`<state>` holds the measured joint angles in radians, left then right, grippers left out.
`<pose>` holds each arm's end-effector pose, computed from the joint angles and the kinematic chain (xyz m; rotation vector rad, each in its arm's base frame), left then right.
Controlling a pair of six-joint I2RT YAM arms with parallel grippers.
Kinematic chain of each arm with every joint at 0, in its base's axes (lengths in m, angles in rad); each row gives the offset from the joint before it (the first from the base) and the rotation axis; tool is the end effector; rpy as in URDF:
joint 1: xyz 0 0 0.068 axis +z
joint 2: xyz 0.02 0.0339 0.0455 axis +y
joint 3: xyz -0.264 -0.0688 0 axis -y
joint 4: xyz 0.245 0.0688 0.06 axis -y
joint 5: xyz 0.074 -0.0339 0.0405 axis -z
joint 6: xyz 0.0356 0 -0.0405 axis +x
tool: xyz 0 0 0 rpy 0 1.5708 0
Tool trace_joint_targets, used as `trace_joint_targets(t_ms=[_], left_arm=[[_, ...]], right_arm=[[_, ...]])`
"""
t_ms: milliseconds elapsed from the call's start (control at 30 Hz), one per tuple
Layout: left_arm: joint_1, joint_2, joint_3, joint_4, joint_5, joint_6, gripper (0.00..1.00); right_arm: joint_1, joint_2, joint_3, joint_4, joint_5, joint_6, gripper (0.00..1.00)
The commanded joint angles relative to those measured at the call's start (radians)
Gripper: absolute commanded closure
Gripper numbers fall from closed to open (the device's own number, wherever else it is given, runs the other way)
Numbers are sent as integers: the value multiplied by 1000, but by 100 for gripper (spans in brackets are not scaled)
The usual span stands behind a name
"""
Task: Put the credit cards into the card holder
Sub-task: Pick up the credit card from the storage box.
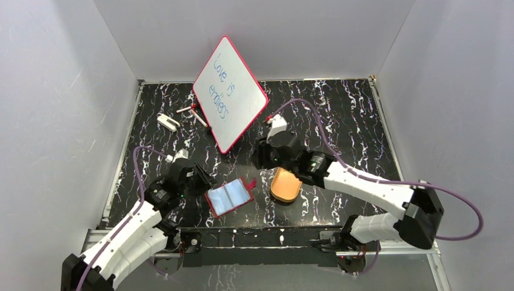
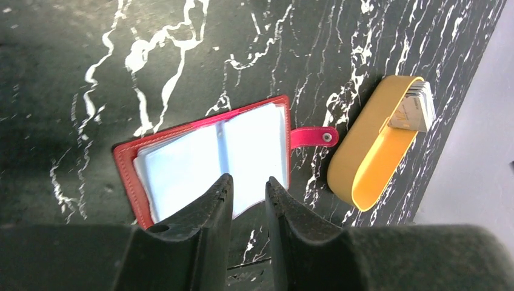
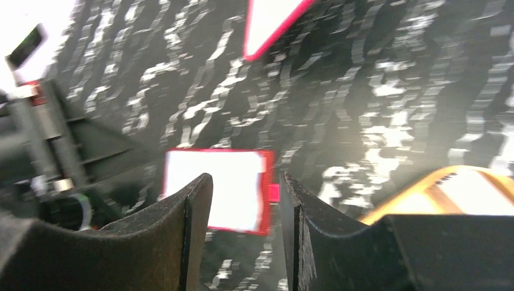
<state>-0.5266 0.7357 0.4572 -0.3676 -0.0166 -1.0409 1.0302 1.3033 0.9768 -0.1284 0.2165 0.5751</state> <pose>0.1419 -0.0818 0.2150 -0.6073 2.2712 -0.8133 0.1606 0.2526 0.2986 -0.3354 2.0807 0.7850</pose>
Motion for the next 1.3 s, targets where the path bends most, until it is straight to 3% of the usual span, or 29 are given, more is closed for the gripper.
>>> trace_joint_targets(t_ms=[0, 133, 233, 533, 800, 967, 1267], left_arm=[[-2, -98, -31, -180, -80, -73, 74], [-3, -156, -54, -221, -113, -143, 73], [-3, -166, -71, -230, -129, -165, 74], [-3, -140, -80, -207, -105, -150, 75], [-3, -142, -98, -191, -91, -150, 76], [-3, -143, -101, -186, -94, -146, 76], [-3, -123, -104, -174, -88, -140, 76]], right_arm=[[-105, -75, -12, -216, 217, -203, 46], [-191, -99, -39, -279, 287, -293, 45], [-220, -91, -73, -289, 348, -327, 38], [-249, -35, -101, -284, 344, -411, 32], [-249, 16, -79, -297, 295, -414, 37], [-249, -9, -118, -257, 255, -438, 32], [-249, 102, -94, -273, 345, -431, 36]])
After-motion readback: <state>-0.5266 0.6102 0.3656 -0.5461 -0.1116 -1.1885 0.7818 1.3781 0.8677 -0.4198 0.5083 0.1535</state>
